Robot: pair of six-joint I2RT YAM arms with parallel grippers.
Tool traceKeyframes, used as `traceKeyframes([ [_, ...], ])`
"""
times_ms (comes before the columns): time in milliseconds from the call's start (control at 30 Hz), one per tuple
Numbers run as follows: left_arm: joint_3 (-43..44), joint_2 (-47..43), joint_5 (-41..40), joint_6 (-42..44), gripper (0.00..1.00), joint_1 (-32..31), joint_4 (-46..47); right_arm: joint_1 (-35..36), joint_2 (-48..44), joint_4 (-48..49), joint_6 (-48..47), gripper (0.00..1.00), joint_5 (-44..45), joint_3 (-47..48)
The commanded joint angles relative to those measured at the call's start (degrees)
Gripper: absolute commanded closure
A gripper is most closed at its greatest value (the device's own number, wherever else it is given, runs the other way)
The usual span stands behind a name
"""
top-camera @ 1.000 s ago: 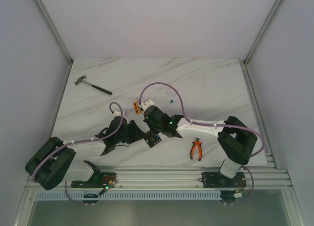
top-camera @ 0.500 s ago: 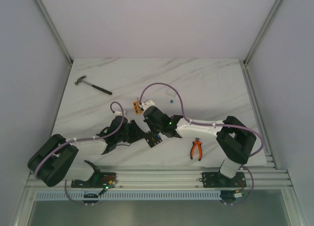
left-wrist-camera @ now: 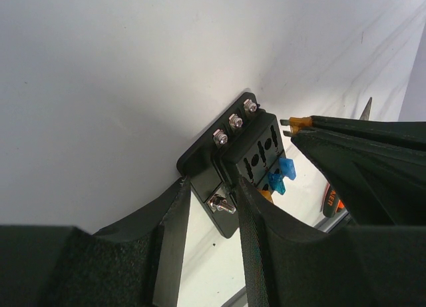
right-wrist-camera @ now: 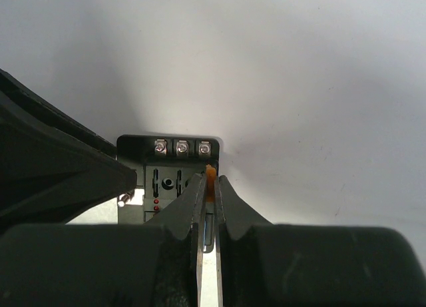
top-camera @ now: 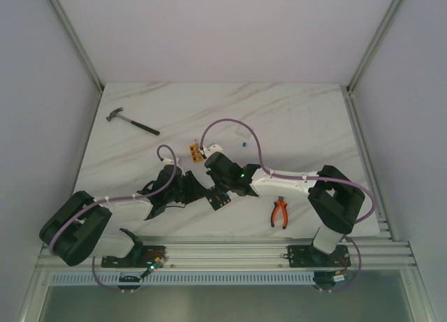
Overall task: Snap on the fuse box
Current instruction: Install the fuse at the fuse box base.
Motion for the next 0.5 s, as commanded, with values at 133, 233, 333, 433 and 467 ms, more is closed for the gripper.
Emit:
traceKeyframes([
  [133, 0.47, 0.28, 0.59, -0.27, 0.56, 0.24, -1.64, 0.46, 1.02, -1.04, 0.95, 1.0, 0.49, -0.07],
  [233, 0.63, 0.28, 0.66, -0.26, 0.56, 0.24, -1.66, 0.51, 1.38, -1.28, 0.84, 1.0, 0.02, 0.05],
  [333, 0.66, 0.28, 0.66, -0.25, 0.57, 0.24, -1.65, 0.44, 2.24, -1.24, 0.84, 1.0, -0.44, 0.27],
  [433, 0.66, 0.33, 0.75, -0.26, 0.56, 0.18, -1.64, 0.51, 2.98, -1.21, 0.92, 1.0, -0.8, 0.69],
  [467, 0.66, 0.29, 0.75, -0.25, 0.56, 0.23, -1.68, 0.5, 3.21, -1.25, 0.97, 1.0, -0.91, 0.88],
])
